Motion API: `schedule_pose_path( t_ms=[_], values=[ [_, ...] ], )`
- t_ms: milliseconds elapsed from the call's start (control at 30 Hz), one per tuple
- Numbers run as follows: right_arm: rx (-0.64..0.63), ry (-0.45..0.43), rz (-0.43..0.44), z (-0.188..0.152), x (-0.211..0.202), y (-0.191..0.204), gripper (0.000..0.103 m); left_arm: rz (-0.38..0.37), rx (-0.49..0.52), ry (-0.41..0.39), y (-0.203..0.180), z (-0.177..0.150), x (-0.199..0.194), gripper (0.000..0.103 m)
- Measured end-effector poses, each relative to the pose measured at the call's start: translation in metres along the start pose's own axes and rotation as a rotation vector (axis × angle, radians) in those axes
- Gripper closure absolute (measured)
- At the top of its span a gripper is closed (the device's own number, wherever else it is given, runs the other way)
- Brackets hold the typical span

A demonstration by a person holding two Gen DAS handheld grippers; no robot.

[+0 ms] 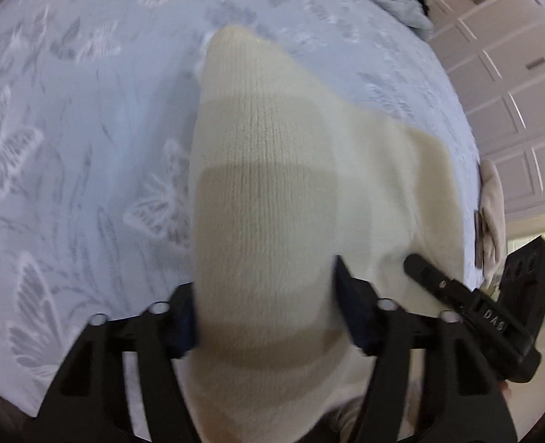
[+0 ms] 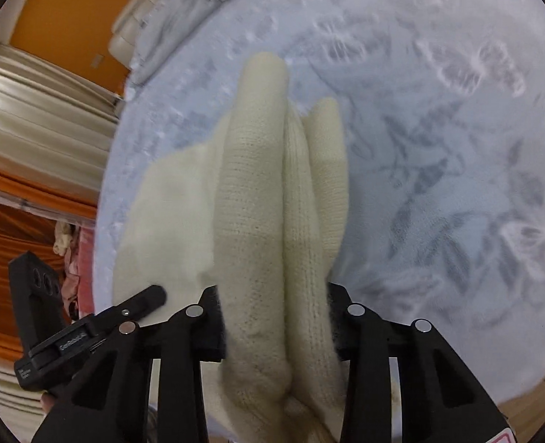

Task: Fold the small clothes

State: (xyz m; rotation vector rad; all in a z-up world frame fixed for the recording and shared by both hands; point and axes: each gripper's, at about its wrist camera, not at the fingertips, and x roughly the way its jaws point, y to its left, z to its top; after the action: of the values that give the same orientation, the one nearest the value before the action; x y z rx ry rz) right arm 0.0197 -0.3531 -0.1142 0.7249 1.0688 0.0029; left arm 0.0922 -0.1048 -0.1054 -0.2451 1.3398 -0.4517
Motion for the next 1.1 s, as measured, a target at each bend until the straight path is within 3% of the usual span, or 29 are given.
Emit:
schedule_pose_path(
  t_ms=[200,333,433,533,767,867,933,1067,1100],
  values=[
    [0.041,-0.059,-0.011,-0.058,-0.095,0.01,0.068,-0.022,0.141,0.007,-0.043,-0.042,-0.066,0.05],
    [0.005,-0.139,-0.019,-0.11,-0.165,0.02,0.068,-0.048,0.266,-0.006,-0.072,-0.094,-0.112,0.05],
    [-0.056,-0.222,-0.021,-0.131,-0.211,0.042,0.068,-0.098,0.298,-0.044,-0.078,-0.117,-0.145,0.05],
    [-0.118,-0.328,0.022,-0.14,-0.254,0.071,0.068,-0.168,0.312,-0.126,-0.082,-0.12,-0.19,0.051],
    [-0.359,-0.591,0.22,-0.105,-0.323,0.177,0.068,-0.203,0.428,-0.524,-0.09,-0.099,-0.34,0.051],
    [-0.433,-0.655,0.3,-0.087,-0.329,0.22,0.068,-0.199,0.451,-0.676,-0.078,-0.077,-0.396,0.051],
    [-0.467,-0.671,0.338,-0.073,-0.318,0.247,0.067,-0.189,0.448,-0.731,-0.066,-0.065,-0.415,0.05],
    [-0.448,-0.567,0.384,-0.034,-0.249,0.267,0.066,-0.115,0.388,-0.768,-0.029,-0.033,-0.417,0.05],
    [-0.43,-0.518,0.376,-0.024,-0.212,0.264,0.061,-0.095,0.357,-0.758,-0.01,-0.024,-0.404,0.048]
  ],
)
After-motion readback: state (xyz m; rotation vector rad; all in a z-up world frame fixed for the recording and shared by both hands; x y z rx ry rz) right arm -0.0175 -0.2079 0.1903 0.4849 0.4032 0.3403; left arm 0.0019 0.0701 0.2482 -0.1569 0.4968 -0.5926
